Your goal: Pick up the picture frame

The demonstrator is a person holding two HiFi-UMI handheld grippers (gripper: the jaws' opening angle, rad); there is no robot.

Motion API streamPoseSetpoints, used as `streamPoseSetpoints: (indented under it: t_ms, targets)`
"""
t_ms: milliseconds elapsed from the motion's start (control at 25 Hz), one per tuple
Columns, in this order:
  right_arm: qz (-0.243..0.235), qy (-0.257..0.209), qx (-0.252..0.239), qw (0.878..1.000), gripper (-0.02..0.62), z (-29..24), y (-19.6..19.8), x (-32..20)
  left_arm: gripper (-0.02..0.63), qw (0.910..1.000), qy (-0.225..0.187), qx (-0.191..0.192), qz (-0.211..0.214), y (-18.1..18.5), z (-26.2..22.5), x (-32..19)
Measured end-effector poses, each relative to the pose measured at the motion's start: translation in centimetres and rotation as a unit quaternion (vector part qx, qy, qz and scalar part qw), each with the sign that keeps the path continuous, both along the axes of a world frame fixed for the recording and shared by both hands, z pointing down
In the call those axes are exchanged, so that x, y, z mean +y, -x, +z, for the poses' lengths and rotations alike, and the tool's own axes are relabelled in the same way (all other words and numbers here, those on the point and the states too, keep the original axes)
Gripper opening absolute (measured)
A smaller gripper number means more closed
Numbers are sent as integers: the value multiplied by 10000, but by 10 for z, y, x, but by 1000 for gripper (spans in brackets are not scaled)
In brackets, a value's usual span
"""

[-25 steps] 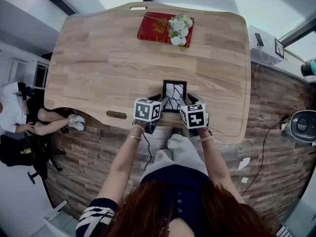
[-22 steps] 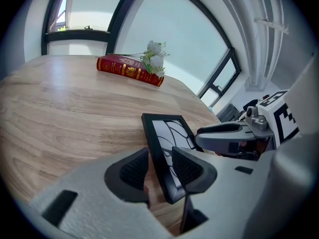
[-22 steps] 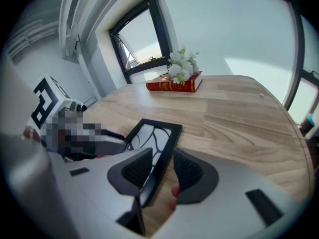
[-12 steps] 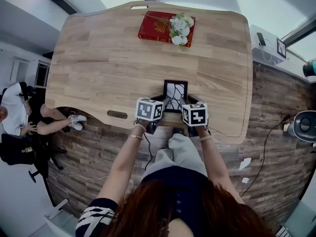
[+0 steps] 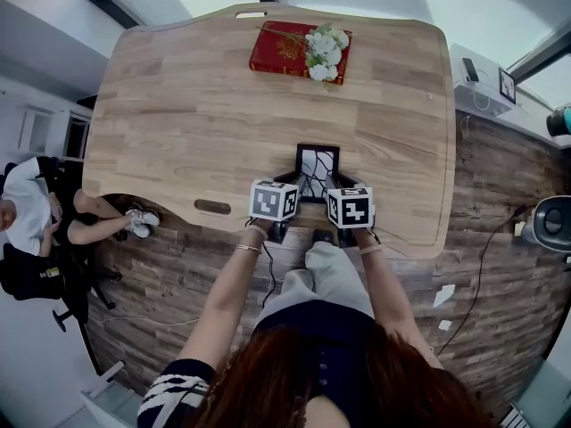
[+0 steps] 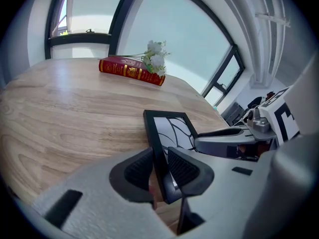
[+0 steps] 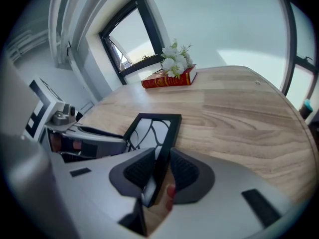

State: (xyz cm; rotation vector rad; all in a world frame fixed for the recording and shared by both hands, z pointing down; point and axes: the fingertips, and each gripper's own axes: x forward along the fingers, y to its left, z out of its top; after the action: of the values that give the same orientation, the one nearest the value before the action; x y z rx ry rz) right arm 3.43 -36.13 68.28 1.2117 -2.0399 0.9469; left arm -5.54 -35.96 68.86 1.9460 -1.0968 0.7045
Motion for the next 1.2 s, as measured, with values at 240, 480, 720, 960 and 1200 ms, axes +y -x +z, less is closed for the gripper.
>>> streamPoseSetpoints:
  t_ms: [240, 480, 720, 960, 1200]
  targets:
    - [27, -213, 98, 9997, 87, -11, -3, 1, 94, 9997, -226, -30, -38, 0, -10, 0]
    - [89, -428, 145, 9989, 84, -24, -6, 5, 91, 9990, -442, -20, -35, -2, -23, 3]
    - [125, -618, 144, 9979, 83, -38, -5, 13, 91, 9980, -638, -30, 15, 0, -38, 10]
    - [119, -864, 166, 9960, 83, -55, -1, 23, 90, 9964, -846, -26, 17, 3, -54, 20]
    - [127, -1138, 215, 9932, 81, -75, 3, 37, 91, 9942, -1073, -13, 24, 8, -73, 34]
